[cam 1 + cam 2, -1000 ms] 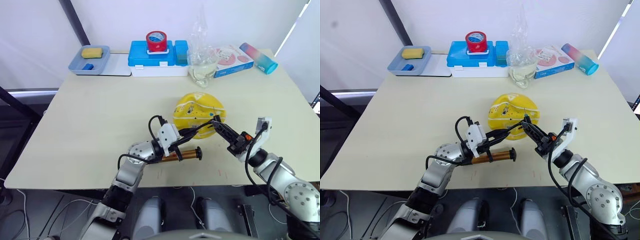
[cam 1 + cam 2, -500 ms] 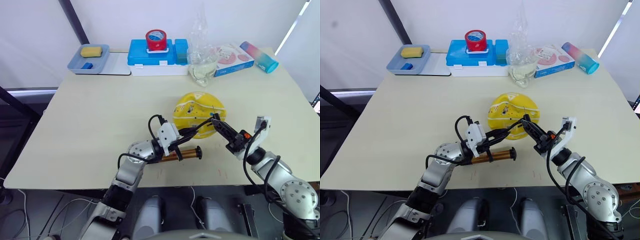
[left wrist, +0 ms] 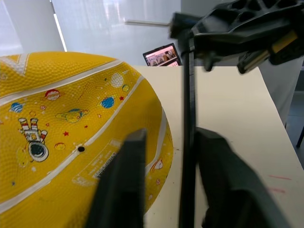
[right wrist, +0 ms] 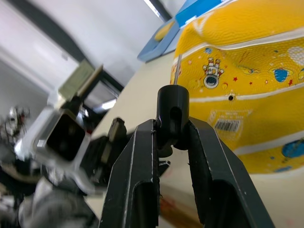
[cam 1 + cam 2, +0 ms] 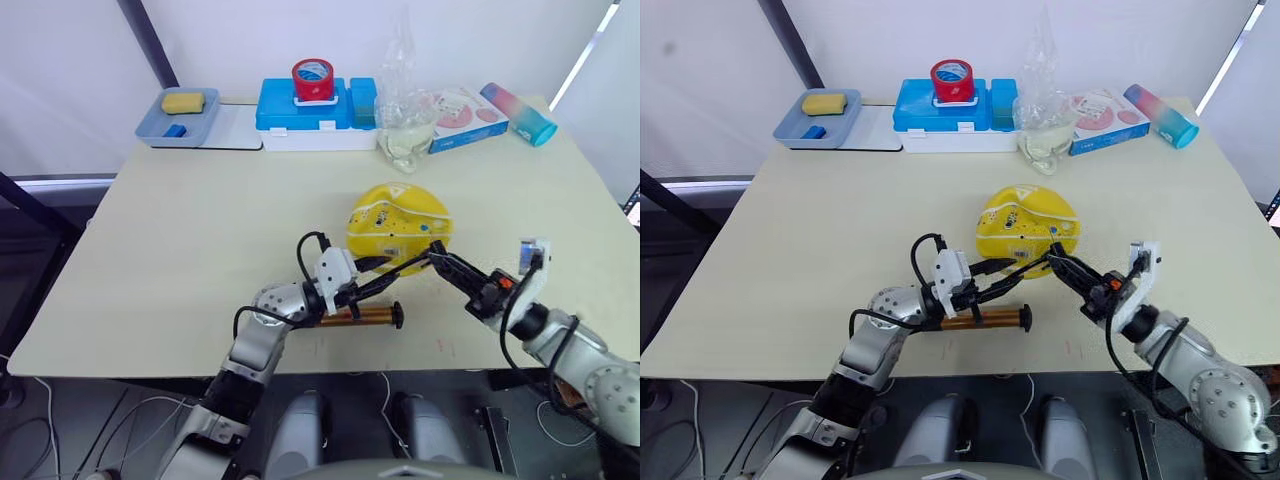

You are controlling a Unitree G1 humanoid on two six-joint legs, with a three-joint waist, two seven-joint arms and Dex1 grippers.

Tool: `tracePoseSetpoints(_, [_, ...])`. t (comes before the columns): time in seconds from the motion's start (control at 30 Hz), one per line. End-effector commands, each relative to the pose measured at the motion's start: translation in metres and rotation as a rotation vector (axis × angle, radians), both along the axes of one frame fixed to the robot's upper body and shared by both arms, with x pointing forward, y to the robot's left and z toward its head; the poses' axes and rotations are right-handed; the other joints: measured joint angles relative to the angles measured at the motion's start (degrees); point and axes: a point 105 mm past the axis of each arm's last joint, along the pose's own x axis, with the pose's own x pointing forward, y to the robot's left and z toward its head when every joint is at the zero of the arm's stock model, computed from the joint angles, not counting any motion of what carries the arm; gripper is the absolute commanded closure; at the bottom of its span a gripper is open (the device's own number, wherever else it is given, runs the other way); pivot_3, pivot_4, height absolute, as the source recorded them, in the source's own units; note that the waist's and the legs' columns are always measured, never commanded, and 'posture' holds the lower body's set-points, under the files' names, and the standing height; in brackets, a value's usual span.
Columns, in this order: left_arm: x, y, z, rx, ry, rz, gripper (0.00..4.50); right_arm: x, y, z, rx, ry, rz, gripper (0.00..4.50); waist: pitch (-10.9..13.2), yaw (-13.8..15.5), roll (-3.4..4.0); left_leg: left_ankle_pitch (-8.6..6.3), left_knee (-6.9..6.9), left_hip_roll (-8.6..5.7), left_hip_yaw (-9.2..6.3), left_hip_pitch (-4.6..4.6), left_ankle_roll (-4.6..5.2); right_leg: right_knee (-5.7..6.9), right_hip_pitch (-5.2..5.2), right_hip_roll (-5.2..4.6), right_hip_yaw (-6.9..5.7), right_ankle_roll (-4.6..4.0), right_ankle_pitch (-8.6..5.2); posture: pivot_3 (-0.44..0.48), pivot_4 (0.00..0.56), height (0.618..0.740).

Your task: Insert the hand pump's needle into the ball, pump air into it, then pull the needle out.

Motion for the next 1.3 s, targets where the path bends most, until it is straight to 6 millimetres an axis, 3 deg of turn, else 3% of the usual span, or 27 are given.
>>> tracePoseSetpoints(0.03, [0.002, 0.004, 0.037, -0.064, -0.084, -0.01, 1.33, -0.009, -0.01, 0.014, -0.063, -0.084, 0.059, 4.19, 0.0, 0.02, 0.0, 0.0, 0.01, 0.0, 0.0, -0.01, 0.0, 0.0, 0.0, 0.0, 0.0, 0.0, 0.0, 0.0, 0.15, 0.739])
tracePoseSetpoints(0.13, [0.007, 0.007, 0.051, -0.068, -0.111, -0.001, 0.08, -0.01, -0.021, 0.013, -0.15, -0.094, 0.081, 4.19, 0.0, 0.04, 0.0, 0.0, 0.03, 0.0, -0.02, -0.01, 0.0, 0.0, 0.0, 0.01, 0.0, 0.0, 0.0, 0.0, 0.15, 0.739])
tracePoseSetpoints(0.4, [0.032, 0.014, 0.09, -0.125, -0.079, 0.08, 0.08, -0.005, -0.049, 0.011, -0.461, -0.213, 0.133, 4.19, 0.0, 0.12, -0.02, 0.0, 0.1, -0.04, 0.04, -0.02, 0.0, 0.0, 0.04, 0.04, 0.0, 0.01, 0.01, 0.0, 0.15, 0.739])
tracePoseSetpoints(0.57, [0.051, 0.024, 0.103, -0.088, -0.08, 0.156, 0.08, -0.003, -0.067, 0.013, -0.563, -0.286, 0.134, 4.19, 0.0, 0.15, -0.03, 0.01, 0.14, -0.05, 0.09, -0.03, 0.0, 0.0, 0.08, 0.12, 0.0, 0.03, 0.0, 0.0, 0.15, 0.739])
tracePoseSetpoints(1.0, [0.079, 0.039, 0.093, 0.045, 0.081, 0.257, 0.08, -0.015, -0.104, 0.024, -0.683, -0.348, 0.18, 4.19, 0.01, 0.18, -0.03, 0.01, 0.18, -0.05, 0.14, -0.03, -0.01, 0.0, 0.14, 0.15, 0.0, 0.04, 0.01, 0.0, 0.15, 0.739])
tracePoseSetpoints(1.3, [0.094, 0.032, 0.082, 0.111, 0.137, 0.278, 0.08, -0.015, -0.097, 0.024, -0.701, -0.398, 0.225, 4.19, 0.01, 0.22, -0.04, 0.02, 0.19, -0.05, 0.14, -0.02, -0.02, 0.01, 0.15, 0.17, 0.0, 0.12, 0.07, 0.0, 0.15, 0.739])
